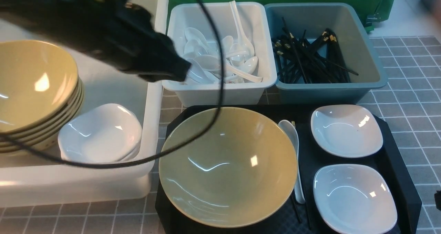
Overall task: On grey table put chopsticks spoon bowls plates into blue grey white boxes.
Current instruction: 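Grasp the large bowl on the tray by its rim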
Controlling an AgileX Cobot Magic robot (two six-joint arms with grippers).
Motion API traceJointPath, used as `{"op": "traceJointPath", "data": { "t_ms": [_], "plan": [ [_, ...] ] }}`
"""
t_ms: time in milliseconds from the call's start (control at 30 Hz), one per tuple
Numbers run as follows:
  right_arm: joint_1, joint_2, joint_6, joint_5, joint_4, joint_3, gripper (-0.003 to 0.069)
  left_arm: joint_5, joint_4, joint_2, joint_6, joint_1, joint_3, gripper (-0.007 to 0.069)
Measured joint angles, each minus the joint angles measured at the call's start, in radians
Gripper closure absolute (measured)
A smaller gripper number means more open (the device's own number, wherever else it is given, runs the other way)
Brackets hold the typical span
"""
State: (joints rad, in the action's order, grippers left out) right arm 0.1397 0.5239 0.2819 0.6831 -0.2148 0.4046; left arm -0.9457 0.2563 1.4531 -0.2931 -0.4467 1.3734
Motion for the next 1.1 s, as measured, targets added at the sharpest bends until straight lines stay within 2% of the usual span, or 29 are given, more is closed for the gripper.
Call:
{"op": "traceJointPath", "data": {
  "t_ms": [100, 133, 233, 267, 300, 500, 600, 867, 1100],
  "plan": [
    [0.000, 0.002, 0.003, -0.014, -0.007, -0.011, 0.0627, -0.013, -0.134, 0.095, 0.054, -0.065, 0.055, 0.0598],
    [0.000, 0.002, 0.003, -0.016, -0.009, -0.011, 0.0627, -0.013, -0.143, 0.100, 0.056, -0.074, 0.058, 0.0592],
    [0.000, 0.002, 0.004, -0.029, -0.014, -0.014, 0.0627, -0.019, -0.287, 0.194, 0.069, -0.134, 0.089, 0.0520],
    [0.000, 0.002, 0.004, -0.034, -0.014, -0.014, 0.0627, -0.019, -0.327, 0.227, 0.069, -0.149, 0.096, 0.0475],
    [0.000, 0.002, 0.004, -0.035, -0.014, -0.014, 0.0627, -0.020, -0.333, 0.233, 0.069, -0.153, 0.097, 0.0468],
    [0.000, 0.002, 0.004, -0.043, -0.014, -0.014, 0.0627, -0.017, -0.451, 0.388, 0.095, -0.162, 0.118, 0.0239],
    [0.000, 0.002, 0.004, -0.043, -0.014, -0.014, 0.0626, -0.015, -0.460, 0.439, 0.105, -0.162, 0.118, 0.0183],
    [0.000, 0.002, 0.004, -0.043, -0.015, -0.014, 0.0624, -0.006, -0.433, 0.525, 0.105, -0.162, 0.120, 0.0183],
    [0.000, 0.002, 0.004, -0.058, -0.030, -0.014, 0.0620, -0.017, -0.373, 0.543, 0.026, -0.161, 0.138, 0.0306]
  ]
}}
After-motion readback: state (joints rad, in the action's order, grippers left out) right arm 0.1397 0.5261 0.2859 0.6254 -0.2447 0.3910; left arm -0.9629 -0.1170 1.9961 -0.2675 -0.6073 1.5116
